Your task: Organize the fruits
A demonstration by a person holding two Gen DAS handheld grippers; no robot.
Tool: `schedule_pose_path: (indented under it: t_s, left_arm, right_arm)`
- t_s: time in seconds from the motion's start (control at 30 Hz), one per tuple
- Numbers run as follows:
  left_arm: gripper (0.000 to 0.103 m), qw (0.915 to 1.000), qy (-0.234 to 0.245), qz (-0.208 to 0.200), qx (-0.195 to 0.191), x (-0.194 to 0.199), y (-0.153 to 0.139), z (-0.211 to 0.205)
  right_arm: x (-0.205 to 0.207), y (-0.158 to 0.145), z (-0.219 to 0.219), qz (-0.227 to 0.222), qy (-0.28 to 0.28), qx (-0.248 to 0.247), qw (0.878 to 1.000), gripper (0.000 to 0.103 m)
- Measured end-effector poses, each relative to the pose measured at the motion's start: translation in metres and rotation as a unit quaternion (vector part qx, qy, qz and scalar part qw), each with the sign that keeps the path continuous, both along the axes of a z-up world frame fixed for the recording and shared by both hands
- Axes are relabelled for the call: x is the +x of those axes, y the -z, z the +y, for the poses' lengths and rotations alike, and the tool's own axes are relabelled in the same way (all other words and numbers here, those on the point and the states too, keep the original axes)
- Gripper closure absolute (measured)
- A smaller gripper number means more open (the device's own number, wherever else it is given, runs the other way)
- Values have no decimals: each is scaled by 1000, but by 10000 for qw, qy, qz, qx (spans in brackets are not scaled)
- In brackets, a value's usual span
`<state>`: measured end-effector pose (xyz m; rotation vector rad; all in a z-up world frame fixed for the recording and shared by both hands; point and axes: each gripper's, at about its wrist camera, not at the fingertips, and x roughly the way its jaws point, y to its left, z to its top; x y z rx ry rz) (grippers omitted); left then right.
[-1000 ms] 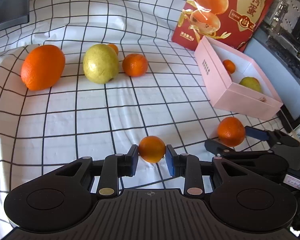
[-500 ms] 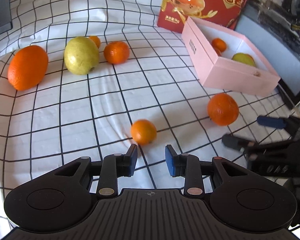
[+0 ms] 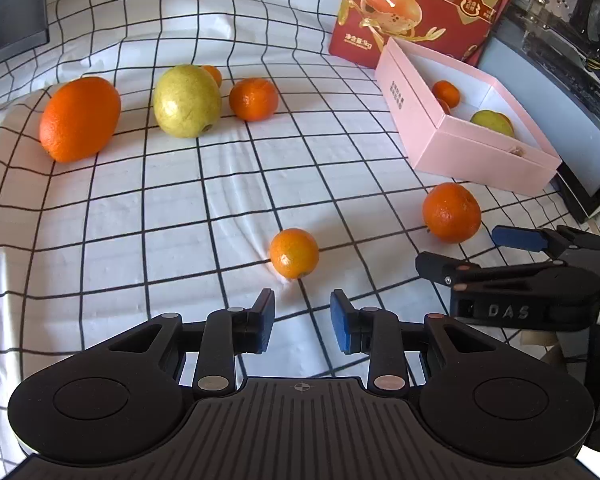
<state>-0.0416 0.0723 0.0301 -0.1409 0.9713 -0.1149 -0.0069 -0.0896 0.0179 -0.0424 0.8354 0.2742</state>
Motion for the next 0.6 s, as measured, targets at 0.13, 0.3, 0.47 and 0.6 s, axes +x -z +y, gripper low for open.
schedule_pose_path:
  t_s: [0.13,0.3,0.47,0.6]
  left_arm:
    - [69,9999,56,-81,-58,-2,-3,3]
    - [69,9984,183,-517,-165,-5,-13,5]
    - [69,9964,220,-812,-104,-1,-19,8]
    - [69,9968,373,-702,106,9,-10,3]
  right_arm:
    - [-12,4,7,-267,-103,-292,9992,4]
    - [-19,6,4,-346,55,-181,9992,4]
    - [-22,7,4,-395,92,-157,9991,3]
    - [-25,10,3,-503,141,-134,9985,1]
